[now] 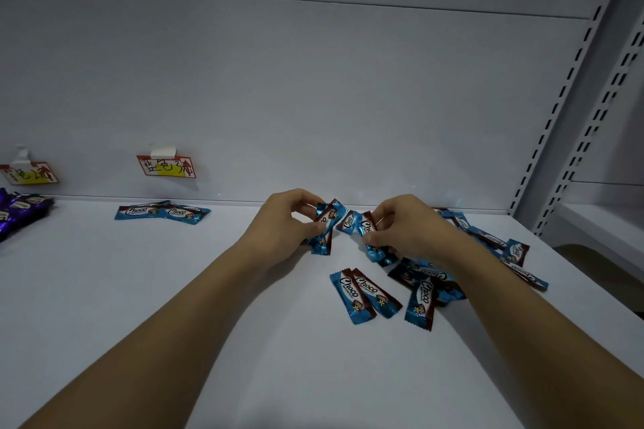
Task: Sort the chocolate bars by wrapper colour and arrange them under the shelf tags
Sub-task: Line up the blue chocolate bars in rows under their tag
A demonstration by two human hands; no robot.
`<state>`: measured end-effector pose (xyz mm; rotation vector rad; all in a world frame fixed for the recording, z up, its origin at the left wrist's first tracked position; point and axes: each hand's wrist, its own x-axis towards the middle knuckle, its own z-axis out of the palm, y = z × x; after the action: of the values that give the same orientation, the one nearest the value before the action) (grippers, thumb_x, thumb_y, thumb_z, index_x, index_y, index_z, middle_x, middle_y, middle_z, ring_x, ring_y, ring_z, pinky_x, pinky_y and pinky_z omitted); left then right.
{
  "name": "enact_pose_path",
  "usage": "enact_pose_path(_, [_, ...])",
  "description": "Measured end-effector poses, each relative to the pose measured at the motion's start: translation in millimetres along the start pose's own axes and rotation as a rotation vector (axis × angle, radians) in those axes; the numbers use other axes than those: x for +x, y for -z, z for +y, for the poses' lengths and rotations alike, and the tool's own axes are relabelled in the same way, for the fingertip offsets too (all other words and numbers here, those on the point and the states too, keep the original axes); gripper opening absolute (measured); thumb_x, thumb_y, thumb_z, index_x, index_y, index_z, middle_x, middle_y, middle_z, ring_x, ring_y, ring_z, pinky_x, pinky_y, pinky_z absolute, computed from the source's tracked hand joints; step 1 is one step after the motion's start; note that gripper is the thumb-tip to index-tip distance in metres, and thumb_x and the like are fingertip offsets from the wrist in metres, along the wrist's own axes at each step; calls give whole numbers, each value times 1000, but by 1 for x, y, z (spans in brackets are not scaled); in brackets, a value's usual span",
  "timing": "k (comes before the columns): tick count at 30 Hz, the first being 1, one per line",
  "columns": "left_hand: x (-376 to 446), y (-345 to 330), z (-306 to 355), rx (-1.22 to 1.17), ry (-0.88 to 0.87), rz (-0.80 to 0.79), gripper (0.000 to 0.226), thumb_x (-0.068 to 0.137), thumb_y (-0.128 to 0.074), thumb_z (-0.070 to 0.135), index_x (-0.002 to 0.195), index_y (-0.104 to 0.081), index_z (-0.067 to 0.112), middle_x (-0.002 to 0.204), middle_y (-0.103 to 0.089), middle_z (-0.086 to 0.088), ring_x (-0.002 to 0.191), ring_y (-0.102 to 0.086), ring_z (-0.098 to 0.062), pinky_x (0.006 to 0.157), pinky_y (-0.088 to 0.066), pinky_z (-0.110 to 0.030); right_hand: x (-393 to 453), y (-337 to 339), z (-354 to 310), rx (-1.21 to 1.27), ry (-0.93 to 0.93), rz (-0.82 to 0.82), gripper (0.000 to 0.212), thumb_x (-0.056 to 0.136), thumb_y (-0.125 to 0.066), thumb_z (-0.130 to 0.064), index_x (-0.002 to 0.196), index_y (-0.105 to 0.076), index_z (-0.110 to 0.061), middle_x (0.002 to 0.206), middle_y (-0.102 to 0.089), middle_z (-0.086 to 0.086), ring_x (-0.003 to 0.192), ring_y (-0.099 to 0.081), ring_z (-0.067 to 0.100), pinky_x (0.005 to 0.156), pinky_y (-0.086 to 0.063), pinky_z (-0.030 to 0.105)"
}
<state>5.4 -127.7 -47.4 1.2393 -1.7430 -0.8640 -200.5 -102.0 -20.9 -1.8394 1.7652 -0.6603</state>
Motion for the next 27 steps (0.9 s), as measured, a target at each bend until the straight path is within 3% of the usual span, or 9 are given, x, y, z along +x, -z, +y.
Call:
enact_pose_path(2, [1,3,-2,-18,19,20,35,85,-71,11,87,-59,43,82,-66,20,73,-68,-4,51,-49,-11,2,2,2,92,0,34,11,80,-78,-25,80,-67,-23,72,-68,-6,67,-64,5,57,-48,19])
enact_pose_path(5, [-1,8,1,-98,47,48,35,86,-70,9,90,-62,43,66,-67,23,67,-68,1,52,-50,-11,1,5,0,204,45,92,9,82,-76,-27,81,-68,-28,73,-70,-11,64,-66,-2,48,-44,9])
enact_pose_path(9, [-17,14,19,-221,85,114,32,88,-67,8,99,-64,38,85,-68,13,75,-69,-9,56,-57,-23,-17,5,-16,224,142,30,9,90,-69,-27,84,-63,-30,85,-70,-9,76,-68,5,57,-53,20])
enact_pose_path(12, [-29,29,29,-295,120,147,30,90,-64,3,109,-66,26,94,-69,2,74,-71,-18,56,-60,-33,-27,-3,-34,296,173,11,3,92,-66,-23,92,-63,-21,92,-69,0,81,-69,16,57,-57,28])
enact_pose_path(19, [-50,79,21,-235,125,180,35,85,-70,3,115,-69,19,92,-71,1,79,-71,-20,61,-61,-34,-26,-29,-61,449,155,37,11,92,-66,-13,91,-65,-24,88,-69,13,66,-68,17,58,-56,25])
enact_pose_path(27, [-77,173,-21,-45,212,291,42,90,-57,-6,124,-65,17,115,-65,-14,101,-64,-33,79,-60,-42,-3,-86,-119,568,41,-25,29,92,-56,1,87,-65,-26,85,-65,11,63,-67,20,56,-56,23])
